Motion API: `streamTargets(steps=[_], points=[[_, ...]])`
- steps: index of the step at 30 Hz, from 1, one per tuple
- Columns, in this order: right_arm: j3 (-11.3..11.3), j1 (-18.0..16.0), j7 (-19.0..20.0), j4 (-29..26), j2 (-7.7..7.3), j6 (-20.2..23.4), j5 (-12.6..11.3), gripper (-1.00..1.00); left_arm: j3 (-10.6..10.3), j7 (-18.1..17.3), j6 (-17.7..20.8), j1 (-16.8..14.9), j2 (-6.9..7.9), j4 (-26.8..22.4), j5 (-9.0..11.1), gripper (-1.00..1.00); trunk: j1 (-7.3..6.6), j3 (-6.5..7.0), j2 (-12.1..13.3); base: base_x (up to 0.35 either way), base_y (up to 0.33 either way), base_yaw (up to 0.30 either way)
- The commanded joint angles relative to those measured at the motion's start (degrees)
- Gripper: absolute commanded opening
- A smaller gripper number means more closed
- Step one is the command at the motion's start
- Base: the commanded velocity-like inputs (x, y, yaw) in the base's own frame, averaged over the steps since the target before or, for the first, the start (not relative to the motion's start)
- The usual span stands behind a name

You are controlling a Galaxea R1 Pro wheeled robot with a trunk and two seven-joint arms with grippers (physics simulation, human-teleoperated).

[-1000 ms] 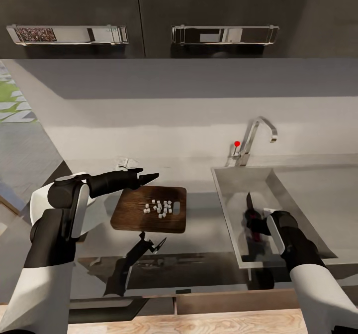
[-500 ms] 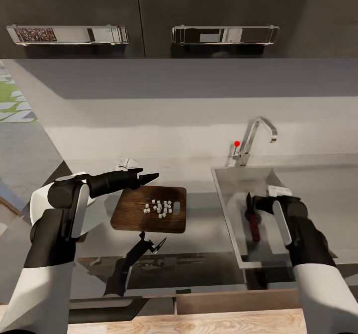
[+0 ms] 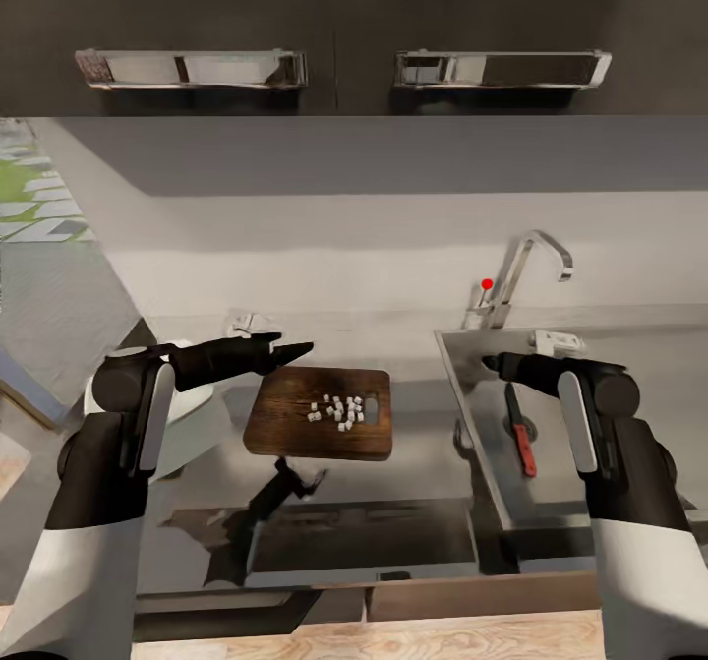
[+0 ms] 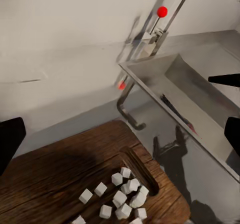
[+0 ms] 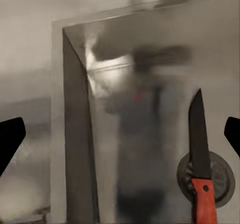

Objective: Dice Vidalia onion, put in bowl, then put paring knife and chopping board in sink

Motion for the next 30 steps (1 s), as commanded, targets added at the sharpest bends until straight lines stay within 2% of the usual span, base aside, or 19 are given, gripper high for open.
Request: streamTargets(steps=[1, 5, 7, 8, 10, 13, 17, 20, 23, 24, 26, 27, 30], points=[[-0.1, -0.1, 0.5, -0.1, 0.0, 0.3, 0.0, 1.0, 0.0, -0.2, 0.4, 0.0, 0.35, 0.0, 0.1, 1.0, 0.01, -0.07, -0.1, 0.0, 0.295, 0.0], [0.1, -0.1, 1.0, 0.0, 0.07, 0.3, 0.0, 1.0, 0.0, -0.3, 0.5, 0.0, 1.99, 0.0, 0.1, 1.0, 0.01, -0.07, -0.1, 0.0, 0.31, 0.0], [0.3, -0.1, 1.2, 0.0, 0.84, 0.3, 0.0, 1.0, 0.1, -0.3, 0.5, 0.0, 2.69, 0.0, 0.1, 1.0, 0.01, -0.07, -0.1, 0.0, 0.315, 0.0], [1.1, -0.1, 1.2, 0.0, 2.0, 0.3, 0.0, 1.0, 0.1, -0.3, 0.5, -0.1, 2.84, 0.0, 0.1, 1.0, 0.01, -0.07, -0.1, 0.0, 0.316, 0.0], [2.2, -0.1, 1.2, 0.0, 2.68, 0.3, 0.1, 1.0, 0.0, -0.3, 0.5, 0.0, 2.88, 0.0, 0.1, 1.0, 0.01, -0.07, -0.1, 0.0, 0.316, 0.0], [2.5, -0.1, 1.1, 0.0, 2.9, 0.3, 0.2, 1.0, -0.1, -0.3, 0.6, 0.0, 2.83, 0.0, 0.1, 1.0, 0.01, -0.07, -0.1, 0.0, 0.278, 0.0], [2.6, 0.2, 0.9, 0.1, 3.19, 0.3, 0.3, 1.0, -0.2, -0.6, 0.8, -0.1, 2.48, -0.3, 0.2, 1.0, 0.01, -0.07, -0.1, 0.0, 0.059, 0.0], [2.7, 0.5, 0.8, 0.6, 3.31, 0.3, 0.3, 1.0, 0.0, -0.8, 0.8, -0.2, 2.86, -0.3, 0.2, 1.0, 0.01, -0.07, -0.1, 0.0, 0.009, 0.0], [2.7, 0.6, 0.8, 0.8, 3.34, 0.4, 0.4, 1.0, 2.0, -1.0, 0.8, -0.2, 5.06, -0.4, 0.4, 1.0, 0.01, -0.07, -0.1, 0.0, 0.001, 0.0], [2.7, 0.5, 0.7, 0.9, 3.36, 0.4, 0.4, 1.0, 2.1, -1.1, 0.8, -0.2, 5.17, -0.4, 0.5, 1.0, 0.01, -0.07, -0.1, 0.0, 0.0, 0.0], [2.7, 0.5, -0.9, 1.6, 3.42, 0.4, 0.4, 1.0, 3.0, -1.6, 0.8, -0.2, 5.36, -0.4, 0.5, 1.0, 0.01, -0.07, -0.1, 0.0, 0.0, 0.0], [2.8, 0.5, -3.6, 2.5, 3.89, 0.3, 0.4, 1.0, 3.5, -2.2, 0.8, -0.2, 5.26, -0.4, 0.6, 1.0, 0.01, -0.07, -0.1, 0.0, 0.0, 0.0], [2.8, 0.5, -7.4, 3.2, 4.92, 0.3, 0.3, 1.0, 3.7, -2.6, 0.8, -0.2, 5.13, -0.4, 0.6, 1.0, 0.01, -0.07, -0.1, 0.0, 0.0, 0.0]])
